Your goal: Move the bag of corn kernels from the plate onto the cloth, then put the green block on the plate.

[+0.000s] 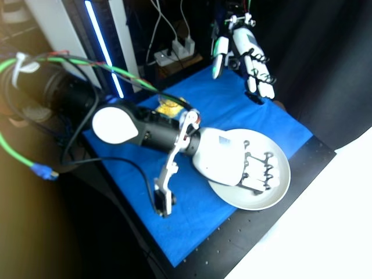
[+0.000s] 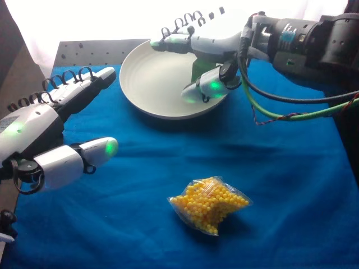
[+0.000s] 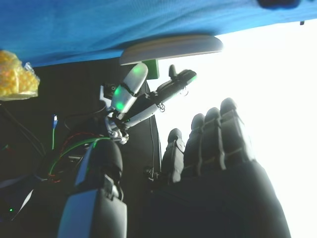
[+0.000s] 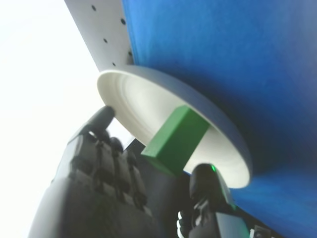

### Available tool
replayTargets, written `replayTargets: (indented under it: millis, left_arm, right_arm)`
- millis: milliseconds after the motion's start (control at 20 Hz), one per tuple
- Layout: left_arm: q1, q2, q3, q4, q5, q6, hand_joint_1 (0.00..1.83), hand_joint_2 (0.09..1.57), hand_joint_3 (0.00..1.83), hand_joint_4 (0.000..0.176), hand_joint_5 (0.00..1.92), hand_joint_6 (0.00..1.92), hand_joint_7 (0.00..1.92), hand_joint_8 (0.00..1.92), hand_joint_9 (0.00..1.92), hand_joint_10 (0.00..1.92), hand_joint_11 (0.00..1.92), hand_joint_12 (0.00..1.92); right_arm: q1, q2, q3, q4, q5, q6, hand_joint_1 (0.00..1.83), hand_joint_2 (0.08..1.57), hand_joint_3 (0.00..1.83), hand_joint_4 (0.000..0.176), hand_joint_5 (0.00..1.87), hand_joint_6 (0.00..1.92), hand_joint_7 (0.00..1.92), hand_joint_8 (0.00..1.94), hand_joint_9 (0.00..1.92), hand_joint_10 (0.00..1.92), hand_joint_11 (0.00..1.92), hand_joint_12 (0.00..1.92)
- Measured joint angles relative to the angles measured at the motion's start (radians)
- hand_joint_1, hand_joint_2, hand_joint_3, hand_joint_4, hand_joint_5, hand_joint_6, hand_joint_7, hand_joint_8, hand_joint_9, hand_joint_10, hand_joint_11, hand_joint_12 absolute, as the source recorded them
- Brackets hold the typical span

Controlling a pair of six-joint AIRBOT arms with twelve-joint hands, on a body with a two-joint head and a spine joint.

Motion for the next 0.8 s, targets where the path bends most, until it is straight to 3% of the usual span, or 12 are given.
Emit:
replayTargets:
  millis: [50,100,150,200,300,400,450,500,550,700,750,800]
  left_arm:
    - [0.000,-0.002,0.000,-0.005,-0.002,-0.001,0.33,1.29,0.00,0.175,0.03,0.00,0.00,0.00,0.00,0.00,0.04,0.04]
    - [0.002,-0.002,0.000,-0.002,0.000,-0.001,0.31,1.27,0.00,0.176,0.03,0.00,0.00,0.00,0.00,0.00,0.03,0.04]
    - [0.002,-0.002,0.000,-0.004,0.000,-0.001,0.32,1.26,0.01,0.176,0.03,0.01,0.00,0.00,0.00,0.00,0.01,0.10]
    - [0.002,-0.002,0.000,-0.010,-0.002,-0.001,0.26,1.24,0.00,0.176,0.04,0.00,0.00,0.00,0.00,0.00,0.00,0.26]
    - [0.003,-0.002,0.000,-0.018,-0.001,-0.002,0.26,1.22,0.00,0.176,0.04,0.00,0.00,0.00,0.00,0.00,0.00,0.13]
    - [0.008,-0.002,-0.002,-0.023,-0.011,-0.003,0.29,1.21,0.00,0.176,0.04,0.00,0.00,0.00,0.00,0.00,0.00,0.01]
    - [0.010,-0.002,-0.002,-0.025,-0.017,-0.003,0.30,1.21,0.00,0.176,0.04,0.00,0.00,0.00,0.00,0.00,0.00,0.00]
    - [0.015,0.000,-0.006,-0.028,-0.025,-0.004,0.30,1.22,0.00,0.176,0.04,0.00,0.00,0.00,0.00,0.00,0.00,0.00]
    - [0.016,0.005,-0.012,-0.034,-0.028,-0.004,0.30,1.23,0.01,0.176,0.05,0.00,0.00,0.00,0.00,0.00,0.00,0.00]
    - [0.028,0.026,-0.025,-0.048,-0.058,-0.005,0.28,1.25,0.01,0.176,0.05,0.00,0.00,0.00,0.00,0.00,0.00,0.00]
    - [0.030,0.033,-0.027,-0.052,-0.069,-0.005,0.28,1.26,0.01,0.176,0.04,0.00,0.00,0.00,0.00,0.00,0.00,0.00]
    - [0.035,0.042,-0.030,-0.051,-0.088,-0.005,0.27,1.29,0.02,0.176,0.02,0.00,0.00,0.00,0.00,0.00,0.02,0.01]
  right_arm:
    - [0.000,0.013,-0.021,-0.016,0.001,0.000,0.62,1.06,0.00,0.128,0.00,0.00,0.00,0.00,0.00,0.00,0.00,0.10]
    - [0.000,0.033,-0.045,-0.016,0.014,0.000,0.66,1.02,0.01,0.085,0.00,0.00,0.00,0.00,0.00,0.00,0.00,0.20]
    - [0.005,0.054,-0.064,-0.019,0.027,0.000,0.68,1.00,0.00,0.075,0.00,0.00,0.00,0.00,0.00,0.00,0.00,0.30]
    - [0.017,0.084,-0.086,-0.020,0.034,0.000,0.76,0.99,0.00,0.091,0.00,0.00,0.00,0.00,0.00,0.00,0.00,0.01]
    - [0.050,0.159,-0.130,-0.011,0.089,0.000,0.70,0.99,0.00,0.103,0.00,0.00,0.00,0.00,0.00,0.00,0.00,0.00]
    - [0.056,0.230,-0.173,0.038,0.179,0.000,0.68,1.02,0.01,0.147,0.00,0.00,0.00,0.00,0.00,0.00,0.00,0.00]
    - [0.055,0.258,-0.198,0.047,0.208,0.000,0.61,0.99,0.00,0.122,0.00,0.00,0.00,0.00,0.00,0.00,0.00,0.00]
    - [0.051,0.299,-0.236,0.053,0.246,0.000,0.58,1.04,0.02,0.127,0.00,0.00,0.00,0.00,0.00,0.00,0.00,0.00]
    - [0.051,0.338,-0.272,0.053,0.286,0.000,0.64,1.07,0.03,0.101,0.00,0.00,0.00,0.00,0.00,0.00,0.00,0.00]
    - [0.042,0.473,-0.373,0.069,0.430,0.001,0.57,1.16,0.06,0.095,0.00,0.00,0.00,0.00,0.00,0.00,0.00,0.00]
    - [0.018,0.512,-0.396,0.083,0.474,0.000,0.52,1.22,0.04,0.072,0.00,0.00,0.00,0.00,0.00,0.00,0.00,0.00]
    - [-0.035,0.552,-0.423,0.107,0.513,0.000,0.49,1.27,0.04,0.078,0.00,0.00,0.00,0.00,0.00,0.00,0.00,0.00]
